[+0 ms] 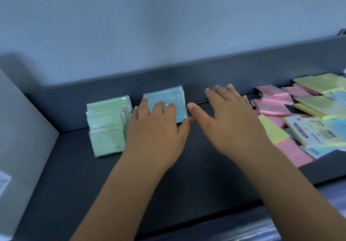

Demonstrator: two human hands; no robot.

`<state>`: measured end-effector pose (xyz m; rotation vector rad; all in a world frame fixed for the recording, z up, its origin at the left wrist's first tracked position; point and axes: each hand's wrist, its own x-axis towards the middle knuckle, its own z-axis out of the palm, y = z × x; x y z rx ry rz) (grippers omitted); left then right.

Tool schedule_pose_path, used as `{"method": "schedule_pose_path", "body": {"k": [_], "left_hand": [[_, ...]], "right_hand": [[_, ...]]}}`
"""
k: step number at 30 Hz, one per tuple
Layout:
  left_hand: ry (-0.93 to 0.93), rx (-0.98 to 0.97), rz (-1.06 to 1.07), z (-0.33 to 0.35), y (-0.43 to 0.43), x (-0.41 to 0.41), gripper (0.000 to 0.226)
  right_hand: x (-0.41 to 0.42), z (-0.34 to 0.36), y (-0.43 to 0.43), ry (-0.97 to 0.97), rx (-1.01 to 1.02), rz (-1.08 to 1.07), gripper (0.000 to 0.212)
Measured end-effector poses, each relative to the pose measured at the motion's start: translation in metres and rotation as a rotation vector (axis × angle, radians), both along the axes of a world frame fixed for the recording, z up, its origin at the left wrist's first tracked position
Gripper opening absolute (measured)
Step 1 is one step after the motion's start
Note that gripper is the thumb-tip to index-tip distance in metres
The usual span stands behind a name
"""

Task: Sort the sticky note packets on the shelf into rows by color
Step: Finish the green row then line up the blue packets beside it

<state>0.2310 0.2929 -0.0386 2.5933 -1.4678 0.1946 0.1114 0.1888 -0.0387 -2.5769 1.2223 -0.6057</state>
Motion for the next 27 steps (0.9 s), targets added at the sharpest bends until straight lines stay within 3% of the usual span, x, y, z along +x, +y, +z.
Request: {"method": "schedule_pose_path", "body": {"k": [6,13,18,27], "left_hand": [[0.092,-0.033,0.018,-0.004,-0.034,-0.061,0.083],[0.194,-0.06,-0.036,-0.006,-0.089,-0.143,0.065],[0.191,-0.057,-0.112,-0.009,-0.119,-0.18,0.078],[0.255,-0.117,-0.203,-0.008,-0.151,-0.203,0.062]], "right_hand": [[-0.075,0.002,-0.037,-0.053,0.006,0.039,0.071],[-0.167,0.003,-0.084,0.013,0.045,-0.036,0.06],[-0.206,0.004,-0.108,-0.041,0.086,-0.099,0.046],[-0.248,-0.001,-0.144,-0.16,0.245,-0.221,0.057]]}}
